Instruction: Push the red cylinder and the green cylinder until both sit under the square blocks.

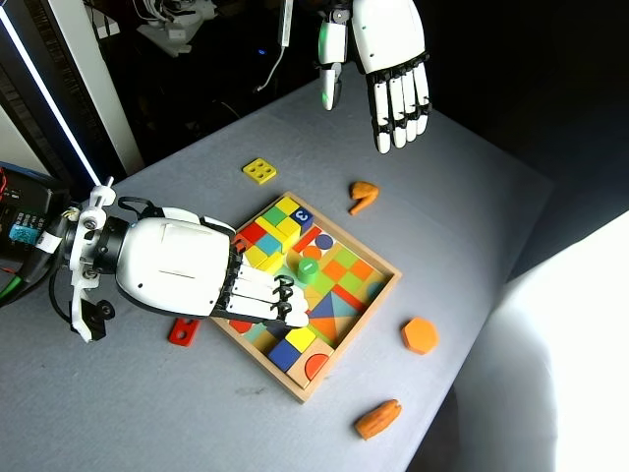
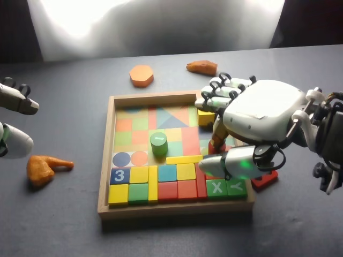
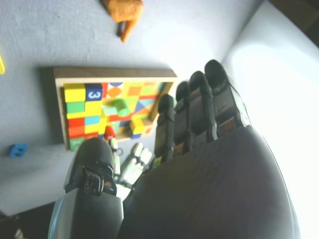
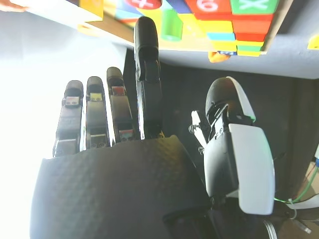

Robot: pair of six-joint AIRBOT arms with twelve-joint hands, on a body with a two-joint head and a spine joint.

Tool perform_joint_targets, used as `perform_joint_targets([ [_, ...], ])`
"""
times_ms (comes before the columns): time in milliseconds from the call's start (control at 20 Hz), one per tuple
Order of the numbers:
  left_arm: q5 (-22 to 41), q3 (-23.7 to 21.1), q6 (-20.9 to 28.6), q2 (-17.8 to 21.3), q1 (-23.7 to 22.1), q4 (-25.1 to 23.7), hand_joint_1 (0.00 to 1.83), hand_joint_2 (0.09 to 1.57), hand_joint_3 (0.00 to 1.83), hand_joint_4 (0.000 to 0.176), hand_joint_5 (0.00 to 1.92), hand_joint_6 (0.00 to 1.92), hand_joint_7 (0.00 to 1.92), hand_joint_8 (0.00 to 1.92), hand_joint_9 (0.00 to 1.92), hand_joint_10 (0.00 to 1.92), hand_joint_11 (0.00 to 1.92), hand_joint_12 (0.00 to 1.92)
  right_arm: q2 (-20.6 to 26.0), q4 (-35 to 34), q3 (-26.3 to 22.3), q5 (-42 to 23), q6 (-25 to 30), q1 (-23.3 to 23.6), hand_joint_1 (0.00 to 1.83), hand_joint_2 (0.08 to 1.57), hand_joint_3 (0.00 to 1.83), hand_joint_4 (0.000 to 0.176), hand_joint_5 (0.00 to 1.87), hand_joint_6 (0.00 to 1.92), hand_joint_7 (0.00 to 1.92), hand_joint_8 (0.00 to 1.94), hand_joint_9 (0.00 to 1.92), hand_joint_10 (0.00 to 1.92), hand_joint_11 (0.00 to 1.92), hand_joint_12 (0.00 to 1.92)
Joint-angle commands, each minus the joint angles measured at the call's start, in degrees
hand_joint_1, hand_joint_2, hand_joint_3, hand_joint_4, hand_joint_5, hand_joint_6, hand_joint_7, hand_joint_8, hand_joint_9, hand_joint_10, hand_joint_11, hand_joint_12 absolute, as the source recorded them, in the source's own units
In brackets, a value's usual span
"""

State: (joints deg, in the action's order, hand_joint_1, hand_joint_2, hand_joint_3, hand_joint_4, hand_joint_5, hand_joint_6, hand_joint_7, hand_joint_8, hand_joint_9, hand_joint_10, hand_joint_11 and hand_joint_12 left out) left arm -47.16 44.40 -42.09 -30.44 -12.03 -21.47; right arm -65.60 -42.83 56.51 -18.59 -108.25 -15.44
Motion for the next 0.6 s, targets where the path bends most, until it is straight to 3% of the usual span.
perform_joint_targets([
  [0,3.58,0.34,0.07,0.69,-0.41,-1.72,0.15,1.34,0.00,0.028,0.18,0.00,0.15,0.00,0.11,0.00,0.00,0.35,0.74,1.11,0.01,-4.52,-0.12,0.10,0.05,1.20,0.00,0.000,0.90,0.03,0.14,0.00,0.01,0.01,0.00,0.00],
  [250,3.58,0.37,0.07,0.69,-0.41,-1.73,0.12,1.34,0.00,0.035,0.16,0.00,0.15,0.00,0.12,0.00,0.00,0.37,1.55,1.11,-0.15,-3.95,0.28,-0.81,0.04,1.20,0.00,0.000,0.90,0.03,0.11,0.00,0.00,0.00,0.00,0.00],
  [550,3.57,0.37,0.07,0.69,-0.41,-1.73,0.10,1.35,0.00,0.027,0.18,0.01,0.16,0.00,0.13,0.00,0.00,0.39,3.37,1.11,-1.19,-3.57,0.44,-0.80,0.07,1.19,0.00,0.000,0.91,0.03,0.16,0.01,0.03,0.01,0.00,0.00],
])
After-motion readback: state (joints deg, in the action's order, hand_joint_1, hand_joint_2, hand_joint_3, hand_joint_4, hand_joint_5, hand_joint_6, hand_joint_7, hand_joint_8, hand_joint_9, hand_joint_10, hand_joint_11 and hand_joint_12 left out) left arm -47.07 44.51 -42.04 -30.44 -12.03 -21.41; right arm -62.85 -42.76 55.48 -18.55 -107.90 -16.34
